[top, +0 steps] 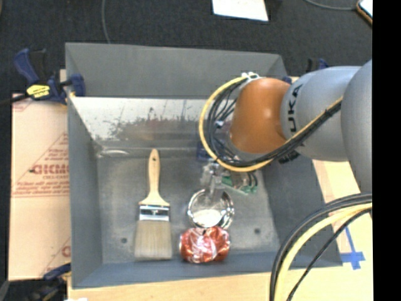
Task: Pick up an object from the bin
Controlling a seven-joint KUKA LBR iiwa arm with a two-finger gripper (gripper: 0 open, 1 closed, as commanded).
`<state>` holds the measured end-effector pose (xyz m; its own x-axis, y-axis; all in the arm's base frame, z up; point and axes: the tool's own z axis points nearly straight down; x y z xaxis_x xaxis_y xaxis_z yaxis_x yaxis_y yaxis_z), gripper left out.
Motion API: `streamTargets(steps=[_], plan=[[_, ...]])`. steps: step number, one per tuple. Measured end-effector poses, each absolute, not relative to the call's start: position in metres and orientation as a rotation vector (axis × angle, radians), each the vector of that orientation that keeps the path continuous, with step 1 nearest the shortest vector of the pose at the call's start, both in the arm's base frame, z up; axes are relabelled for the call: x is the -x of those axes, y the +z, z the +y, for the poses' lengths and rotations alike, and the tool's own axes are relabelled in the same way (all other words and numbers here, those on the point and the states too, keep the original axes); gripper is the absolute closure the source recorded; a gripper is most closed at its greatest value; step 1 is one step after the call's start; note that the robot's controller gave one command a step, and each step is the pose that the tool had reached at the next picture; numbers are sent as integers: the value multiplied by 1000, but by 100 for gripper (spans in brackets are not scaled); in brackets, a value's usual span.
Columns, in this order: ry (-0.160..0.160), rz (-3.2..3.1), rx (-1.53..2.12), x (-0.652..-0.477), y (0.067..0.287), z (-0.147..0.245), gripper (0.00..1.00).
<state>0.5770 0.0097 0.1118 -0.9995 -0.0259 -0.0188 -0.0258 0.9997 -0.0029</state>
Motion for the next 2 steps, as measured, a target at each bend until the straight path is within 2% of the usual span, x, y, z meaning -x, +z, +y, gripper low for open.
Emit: streamTargets(steps=[2], plan=[[-4, 3122, 42, -577, 167, 9, 100]])
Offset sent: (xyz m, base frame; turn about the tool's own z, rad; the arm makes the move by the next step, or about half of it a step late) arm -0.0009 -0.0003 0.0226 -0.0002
